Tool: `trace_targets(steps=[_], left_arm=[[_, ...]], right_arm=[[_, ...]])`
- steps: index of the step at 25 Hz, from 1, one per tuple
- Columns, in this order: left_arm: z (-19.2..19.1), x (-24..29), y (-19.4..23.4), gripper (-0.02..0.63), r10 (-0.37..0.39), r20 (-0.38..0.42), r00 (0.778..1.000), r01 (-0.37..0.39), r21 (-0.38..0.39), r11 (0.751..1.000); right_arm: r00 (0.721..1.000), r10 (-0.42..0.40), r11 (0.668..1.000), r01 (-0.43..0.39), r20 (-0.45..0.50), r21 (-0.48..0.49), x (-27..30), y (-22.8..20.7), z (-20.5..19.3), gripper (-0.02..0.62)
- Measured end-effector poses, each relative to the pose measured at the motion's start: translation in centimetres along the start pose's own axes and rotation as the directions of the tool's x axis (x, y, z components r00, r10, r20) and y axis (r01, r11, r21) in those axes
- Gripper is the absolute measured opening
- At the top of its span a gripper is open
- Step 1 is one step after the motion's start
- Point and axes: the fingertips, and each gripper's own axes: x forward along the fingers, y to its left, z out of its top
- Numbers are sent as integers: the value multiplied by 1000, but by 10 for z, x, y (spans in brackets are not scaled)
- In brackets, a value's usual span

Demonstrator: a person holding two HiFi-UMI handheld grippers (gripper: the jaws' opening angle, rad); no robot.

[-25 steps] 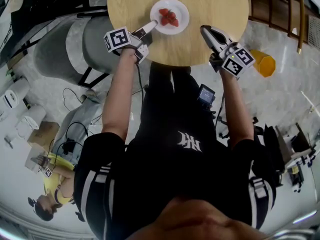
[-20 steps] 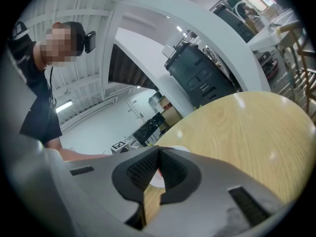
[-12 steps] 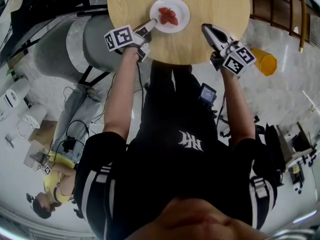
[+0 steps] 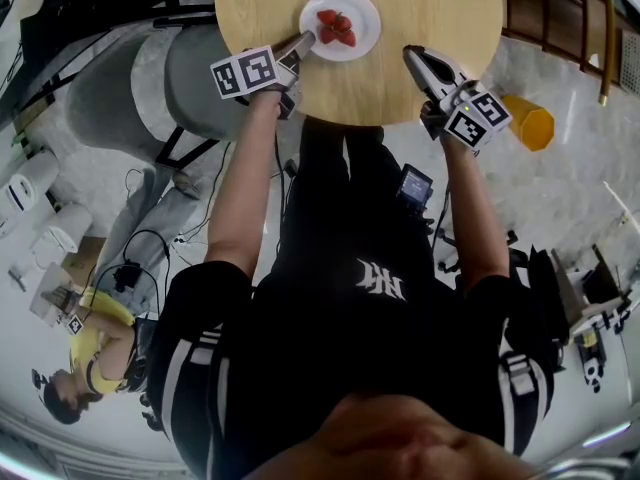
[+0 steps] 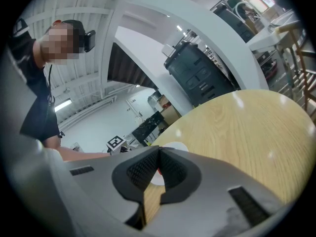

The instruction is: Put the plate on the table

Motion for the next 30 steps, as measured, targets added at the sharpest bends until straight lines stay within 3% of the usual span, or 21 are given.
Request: trace_targets(steps=[7, 12, 19, 30], left_arm=[[-1, 0, 4, 75, 114, -22, 993, -110, 144, 983], [0, 2, 5, 92, 189, -27, 982, -175, 259, 950], [4, 1, 4, 112, 278, 0, 960, -255, 401, 880], [6, 4, 3, 124, 361, 38, 932, -323, 543, 775]], right_arm=[[1000, -3, 1000, 3, 1, 1, -1, 1, -2, -3], [1000, -3, 1000, 3, 1, 3, 0, 1, -3, -3], [1000, -2, 1000, 2, 6, 7, -1, 2, -3, -3], [1000, -2, 1000, 2, 18, 26, -1, 0, -1, -3]])
